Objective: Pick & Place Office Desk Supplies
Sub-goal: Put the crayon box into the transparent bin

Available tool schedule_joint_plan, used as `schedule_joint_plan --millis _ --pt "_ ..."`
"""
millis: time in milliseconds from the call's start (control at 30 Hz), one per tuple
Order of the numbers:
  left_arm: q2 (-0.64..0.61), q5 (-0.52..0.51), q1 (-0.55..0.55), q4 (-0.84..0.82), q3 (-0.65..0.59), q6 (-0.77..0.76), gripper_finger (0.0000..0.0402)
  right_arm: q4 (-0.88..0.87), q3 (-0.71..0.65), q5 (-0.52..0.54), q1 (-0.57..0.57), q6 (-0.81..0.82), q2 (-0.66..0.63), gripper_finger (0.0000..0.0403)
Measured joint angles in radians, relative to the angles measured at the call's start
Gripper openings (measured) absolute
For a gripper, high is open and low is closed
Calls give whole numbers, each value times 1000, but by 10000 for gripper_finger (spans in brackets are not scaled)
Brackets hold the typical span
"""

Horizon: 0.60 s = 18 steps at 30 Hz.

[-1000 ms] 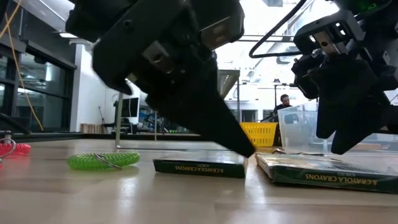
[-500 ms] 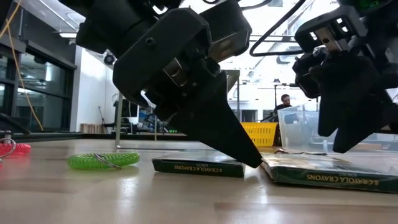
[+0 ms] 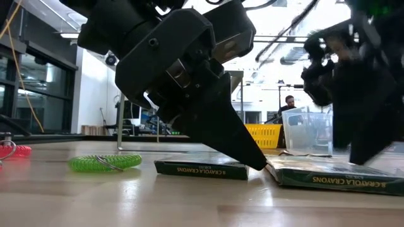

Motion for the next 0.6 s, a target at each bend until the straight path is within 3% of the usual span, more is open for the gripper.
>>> schedule_joint_plan --millis 233,600 --pt "13 9 6 14 -1 5 1 165 1 -73 -20 -40 101 129" --pt "45 62 13 17 0 -19 1 109 2 -59 -29 -56 95 129"
